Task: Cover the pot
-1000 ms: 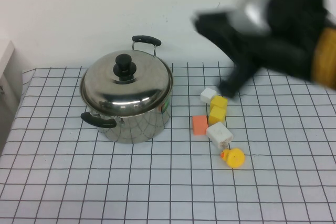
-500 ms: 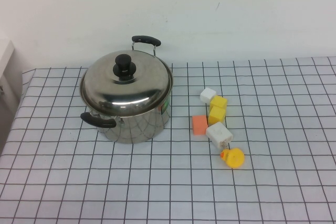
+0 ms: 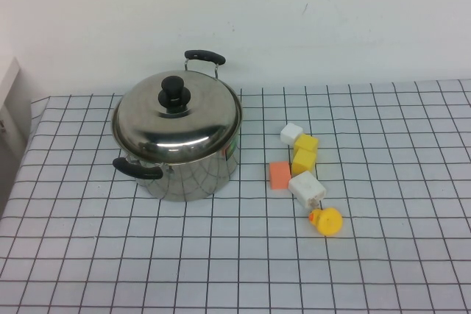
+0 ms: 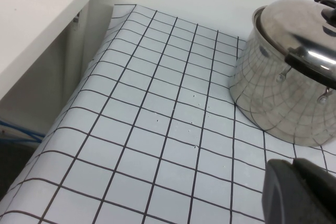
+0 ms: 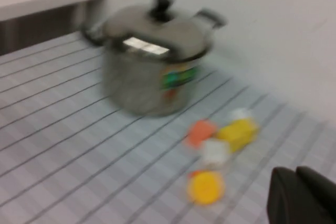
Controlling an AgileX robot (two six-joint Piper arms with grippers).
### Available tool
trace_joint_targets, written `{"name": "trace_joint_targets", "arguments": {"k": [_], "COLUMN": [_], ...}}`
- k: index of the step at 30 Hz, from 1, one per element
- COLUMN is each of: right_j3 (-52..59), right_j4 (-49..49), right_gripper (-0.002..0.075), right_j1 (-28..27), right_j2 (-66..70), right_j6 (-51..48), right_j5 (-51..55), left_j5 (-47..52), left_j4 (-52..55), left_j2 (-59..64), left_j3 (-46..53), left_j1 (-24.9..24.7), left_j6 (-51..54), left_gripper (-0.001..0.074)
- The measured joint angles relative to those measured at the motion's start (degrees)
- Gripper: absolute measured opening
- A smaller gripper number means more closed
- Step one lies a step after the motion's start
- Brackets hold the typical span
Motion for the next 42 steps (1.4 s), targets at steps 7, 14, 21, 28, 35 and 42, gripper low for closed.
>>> {"name": "trace_joint_targets", "arguments": {"k": [7, 14, 21, 28, 35, 42], "right_j3": [5.68, 6.42, 9.51, 9.29, 9.17, 9.08], "right_j4": [-4.52, -17.38, -18.22, -19.24, -19.27, -19.38], "right_gripper": [-0.0002, -0.0002, -0.0002, -0.0002, -0.0002, -0.0002], "right_j1": [-13.57, -22.48, -32.92, -35.86, -35.86, -35.86], "right_j2": [-5.63, -11.26, -13.01, -13.01, -13.01, -13.01], "right_j6": [5.98, 22.67, 21.93, 21.89, 22.17, 22.17], "right_j5": [-5.59, 6.48, 5.73, 8.70, 9.14, 9.27], "left_j5": [0.00, 0.00, 0.00, 0.00, 0.00, 0.00], "left_j4": [0.00, 0.00, 0.00, 0.00, 0.00, 0.00], "left_j2": [0.00, 0.00, 0.00, 0.00, 0.00, 0.00], "left_j3": [0.00, 0.00, 0.00, 0.00, 0.00, 0.00], "left_j1": [0.00, 0.00, 0.00, 0.00, 0.00, 0.00], "left_j6": [0.00, 0.00, 0.00, 0.00, 0.28, 0.28], "left_gripper": [-0.0003, -0.0003, -0.0002, -0.0003, -0.0003, -0.0003]}}
